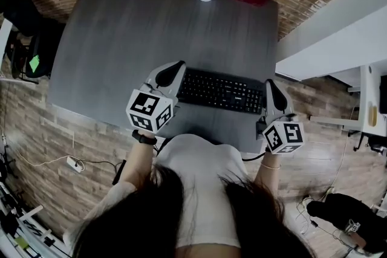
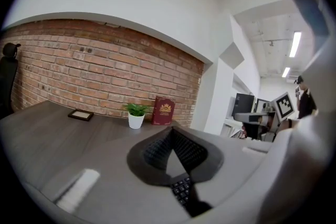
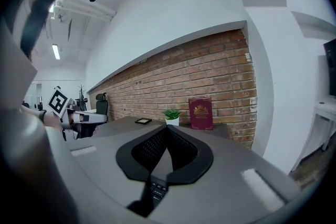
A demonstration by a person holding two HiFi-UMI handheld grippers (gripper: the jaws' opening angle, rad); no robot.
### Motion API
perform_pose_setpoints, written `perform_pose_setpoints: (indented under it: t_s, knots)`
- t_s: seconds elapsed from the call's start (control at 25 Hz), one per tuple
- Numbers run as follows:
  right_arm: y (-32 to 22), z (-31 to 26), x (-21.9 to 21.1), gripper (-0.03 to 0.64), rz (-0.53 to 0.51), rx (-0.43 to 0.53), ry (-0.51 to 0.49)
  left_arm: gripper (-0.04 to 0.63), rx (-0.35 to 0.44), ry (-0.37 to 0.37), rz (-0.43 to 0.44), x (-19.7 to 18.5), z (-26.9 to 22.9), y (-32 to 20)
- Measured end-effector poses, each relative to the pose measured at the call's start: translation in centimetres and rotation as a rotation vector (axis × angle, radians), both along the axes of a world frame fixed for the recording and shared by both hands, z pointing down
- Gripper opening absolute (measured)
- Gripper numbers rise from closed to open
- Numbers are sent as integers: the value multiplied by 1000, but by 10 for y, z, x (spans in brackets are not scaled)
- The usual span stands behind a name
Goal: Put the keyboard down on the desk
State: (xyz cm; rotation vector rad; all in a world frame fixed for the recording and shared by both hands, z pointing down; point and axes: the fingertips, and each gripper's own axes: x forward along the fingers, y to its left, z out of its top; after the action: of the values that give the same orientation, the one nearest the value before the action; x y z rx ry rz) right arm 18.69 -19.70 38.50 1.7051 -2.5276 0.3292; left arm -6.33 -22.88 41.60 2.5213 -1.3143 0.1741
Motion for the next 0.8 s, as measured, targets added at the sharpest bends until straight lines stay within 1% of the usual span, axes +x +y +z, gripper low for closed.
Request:
perform_pose_setpoints:
  t_s: [0.44, 0.8]
  knots:
    - [0, 2, -2, 2, 7, 0, 11, 57, -3, 5, -3, -2, 1, -1]
    - [2, 10, 1, 2, 10, -20, 5, 57, 1, -5, 6, 1, 1, -1]
